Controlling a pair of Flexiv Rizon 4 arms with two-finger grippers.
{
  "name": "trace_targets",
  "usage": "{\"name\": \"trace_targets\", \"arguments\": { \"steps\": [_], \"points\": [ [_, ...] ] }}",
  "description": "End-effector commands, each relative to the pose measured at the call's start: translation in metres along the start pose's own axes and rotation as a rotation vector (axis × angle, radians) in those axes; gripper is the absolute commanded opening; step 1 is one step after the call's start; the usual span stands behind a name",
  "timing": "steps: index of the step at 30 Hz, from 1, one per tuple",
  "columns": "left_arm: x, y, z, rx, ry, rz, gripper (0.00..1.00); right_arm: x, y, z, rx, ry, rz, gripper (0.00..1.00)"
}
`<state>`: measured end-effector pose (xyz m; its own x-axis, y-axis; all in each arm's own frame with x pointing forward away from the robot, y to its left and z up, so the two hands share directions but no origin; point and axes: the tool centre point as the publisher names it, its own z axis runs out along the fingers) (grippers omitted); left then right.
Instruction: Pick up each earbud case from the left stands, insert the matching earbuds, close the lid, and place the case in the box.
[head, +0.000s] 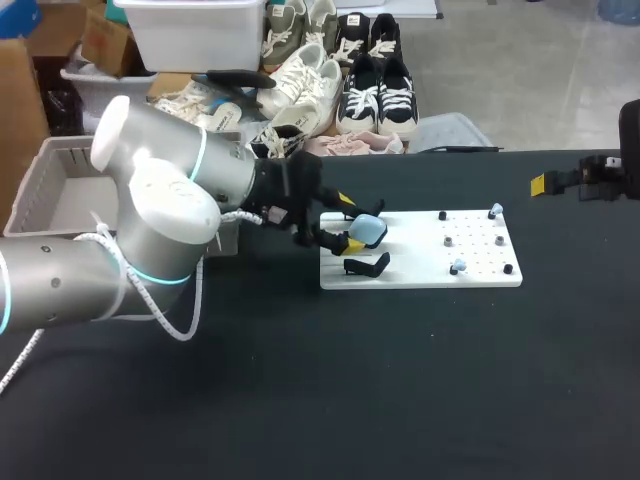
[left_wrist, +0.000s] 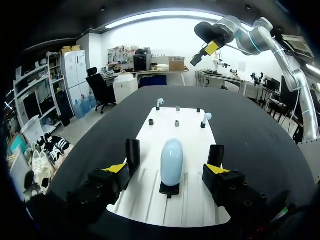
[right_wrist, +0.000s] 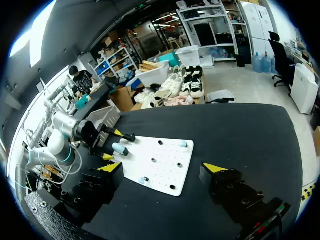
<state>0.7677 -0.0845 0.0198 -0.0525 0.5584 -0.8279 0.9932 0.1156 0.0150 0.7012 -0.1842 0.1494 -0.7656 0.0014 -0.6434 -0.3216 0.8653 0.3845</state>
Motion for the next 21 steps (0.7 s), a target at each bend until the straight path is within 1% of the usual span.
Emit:
{"name": "trace_targets", "arguments": {
  "steps": [1, 9, 20, 21],
  "points": [
    [0.0002, -0.0002, 0.0035, -0.005, 0.0, -0.002, 1.0, 0.0001, -0.0002, -0.0004, 0.0, 0.001, -0.001, 1.0],
    [-0.0033, -0.0028, 0.0076, 0.0, -0.009, -0.006, 1.0, 0.0001, -0.0002, -0.0004, 0.0, 0.001, -0.001, 1.0],
    [-0.0019, -0.0036, 0.0106, 0.007, -0.006, -0.016, 1.0, 0.0001, -0.0002, -0.0004, 0.0, 0.001, -0.001, 1.0],
    [-0.0019, -0.0036, 0.0107, 0.008, -0.005, -0.016, 0.98, 0.0001, -0.0002, -0.0004, 0.0, 0.001, -0.001, 1.0]
  ]
}}
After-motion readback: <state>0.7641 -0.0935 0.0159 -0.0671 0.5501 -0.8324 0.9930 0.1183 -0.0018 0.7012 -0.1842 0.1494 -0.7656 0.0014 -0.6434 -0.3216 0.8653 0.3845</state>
